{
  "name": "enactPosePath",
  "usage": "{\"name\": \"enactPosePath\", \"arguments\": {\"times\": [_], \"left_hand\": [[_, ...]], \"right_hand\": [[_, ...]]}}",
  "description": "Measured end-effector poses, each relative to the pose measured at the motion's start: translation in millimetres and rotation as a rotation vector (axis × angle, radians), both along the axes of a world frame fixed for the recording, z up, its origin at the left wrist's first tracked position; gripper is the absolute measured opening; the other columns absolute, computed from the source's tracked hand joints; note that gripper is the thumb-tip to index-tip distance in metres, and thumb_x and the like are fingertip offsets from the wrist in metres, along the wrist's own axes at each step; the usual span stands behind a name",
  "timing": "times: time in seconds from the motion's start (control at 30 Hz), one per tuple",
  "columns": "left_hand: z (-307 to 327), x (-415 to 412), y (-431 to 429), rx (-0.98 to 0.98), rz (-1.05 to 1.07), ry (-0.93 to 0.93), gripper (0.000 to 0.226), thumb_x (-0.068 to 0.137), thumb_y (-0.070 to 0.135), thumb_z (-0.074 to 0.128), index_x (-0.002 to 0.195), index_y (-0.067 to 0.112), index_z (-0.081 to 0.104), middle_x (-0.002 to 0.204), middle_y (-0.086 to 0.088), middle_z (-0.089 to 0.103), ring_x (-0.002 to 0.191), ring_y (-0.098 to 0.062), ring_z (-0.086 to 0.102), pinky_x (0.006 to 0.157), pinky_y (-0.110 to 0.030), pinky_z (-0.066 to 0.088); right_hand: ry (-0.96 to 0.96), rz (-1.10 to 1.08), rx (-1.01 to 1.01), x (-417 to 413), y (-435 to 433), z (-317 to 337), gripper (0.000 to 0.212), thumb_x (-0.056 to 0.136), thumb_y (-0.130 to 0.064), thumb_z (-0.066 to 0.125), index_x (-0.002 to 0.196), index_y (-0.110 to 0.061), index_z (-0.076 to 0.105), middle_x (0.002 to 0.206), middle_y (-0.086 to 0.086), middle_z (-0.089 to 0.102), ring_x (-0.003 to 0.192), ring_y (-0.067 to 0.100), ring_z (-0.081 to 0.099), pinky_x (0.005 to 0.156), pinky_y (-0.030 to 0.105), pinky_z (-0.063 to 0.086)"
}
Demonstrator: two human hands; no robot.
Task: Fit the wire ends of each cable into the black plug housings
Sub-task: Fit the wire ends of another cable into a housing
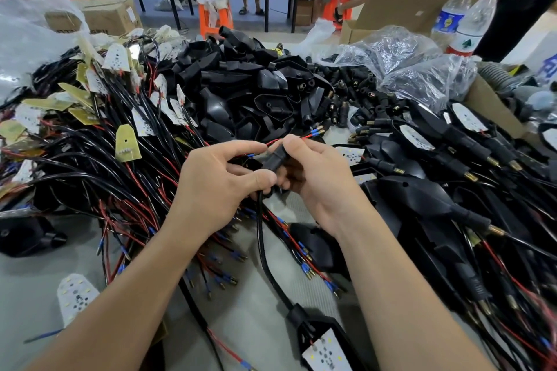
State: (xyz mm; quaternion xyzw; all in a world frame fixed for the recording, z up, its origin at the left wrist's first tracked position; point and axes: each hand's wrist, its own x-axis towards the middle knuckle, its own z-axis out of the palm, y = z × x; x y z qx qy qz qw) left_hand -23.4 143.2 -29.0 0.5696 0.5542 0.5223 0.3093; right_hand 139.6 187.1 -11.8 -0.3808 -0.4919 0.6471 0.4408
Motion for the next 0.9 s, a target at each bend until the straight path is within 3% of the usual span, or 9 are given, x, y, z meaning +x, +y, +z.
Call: {"name": "enactPosePath", "arguments": {"times": [0.1, 0.23, 0.43, 0.53, 0.63, 0.7, 0.77, 0.9], "left_hand": [[-1, 4, -2, 0.011, -0.077, -0.048, 0.043, 0.072, 0.045, 0.082, 0.113, 0.038, 0.075, 0.070, 0.000, 0.078, 0.065, -0.010, 0.075, 0.064, -0.016, 0.056], [-4, 6, 1, -0.015, -0.058, -0.116, 0.034, 0.083, 0.056, 0.074, 0.112, 0.038, 0.079, 0.080, -0.005, 0.080, 0.077, -0.025, 0.078, 0.073, -0.044, 0.062], [-8, 6, 1, -0.074, 0.053, 0.026, 0.011, 0.075, 0.049, 0.079, 0.087, 0.048, 0.080, 0.074, 0.014, 0.078, 0.072, -0.004, 0.076, 0.070, -0.024, 0.053], [-3, 11, -5, -0.093, 0.056, 0.060, 0.006, 0.078, 0.047, 0.080, 0.083, 0.046, 0.080, 0.073, 0.014, 0.078, 0.070, -0.007, 0.076, 0.068, -0.027, 0.055], [6, 20, -9, -0.123, -0.035, 0.010, 0.009, 0.086, 0.042, 0.075, 0.083, 0.037, 0.082, 0.075, 0.002, 0.079, 0.072, -0.027, 0.076, 0.067, -0.037, 0.062], [13, 23, -10, -0.188, -0.149, -0.143, 0.019, 0.094, 0.032, 0.070, 0.083, 0.025, 0.084, 0.079, -0.007, 0.080, 0.070, -0.025, 0.077, 0.066, -0.028, 0.061], [18, 20, -14, -0.310, -0.305, -0.242, 0.030, 0.094, 0.034, 0.064, 0.081, 0.017, 0.084, 0.083, -0.014, 0.079, 0.071, -0.022, 0.077, 0.066, -0.024, 0.059], [20, 15, -18, -0.436, -0.474, -0.233, 0.032, 0.092, 0.037, 0.060, 0.081, 0.018, 0.084, 0.087, -0.016, 0.079, 0.075, -0.021, 0.076, 0.073, -0.029, 0.060]], "right_hand": [[0.040, 0.025, -0.036, 1, 1, 0, 0.031, 0.106, -0.019, 0.049, 0.092, 0.000, 0.068, 0.056, 0.007, 0.056, 0.051, 0.022, 0.045, 0.051, 0.029, 0.035], [0.084, -0.044, -0.010, 0, 0, 0, 0.025, 0.103, -0.012, 0.054, 0.090, -0.001, 0.072, 0.065, 0.007, 0.060, 0.051, 0.016, 0.045, 0.052, 0.027, 0.035], [0.029, -0.169, -0.025, -2, 0, 0, 0.045, 0.109, -0.027, 0.046, 0.083, -0.012, 0.080, 0.076, 0.016, 0.063, 0.053, 0.012, 0.048, 0.054, 0.025, 0.037], [0.053, -0.265, -0.029, 1, 4, 1, 0.045, 0.108, -0.027, 0.049, 0.079, -0.013, 0.080, 0.070, 0.007, 0.066, 0.047, 0.009, 0.048, 0.046, 0.020, 0.036], [0.041, -0.346, 0.051, 0, 7, 1, 0.048, 0.106, -0.028, 0.052, 0.068, -0.018, 0.078, 0.063, 0.003, 0.065, 0.046, 0.009, 0.051, 0.043, 0.019, 0.039], [-0.023, -0.392, 0.155, -2, 8, 0, 0.048, 0.105, -0.031, 0.053, 0.064, -0.021, 0.076, 0.059, 0.000, 0.062, 0.048, 0.010, 0.051, 0.046, 0.021, 0.040], [-0.022, -0.429, 0.231, -2, 11, 0, 0.049, 0.104, -0.030, 0.053, 0.061, -0.022, 0.074, 0.055, 0.000, 0.057, 0.045, 0.010, 0.046, 0.045, 0.021, 0.036], [0.048, -0.540, 0.160, 8, 21, 1, 0.052, 0.106, -0.025, 0.052, 0.058, -0.017, 0.070, 0.048, -0.004, 0.049, 0.038, 0.010, 0.035, 0.040, 0.022, 0.027]]}}
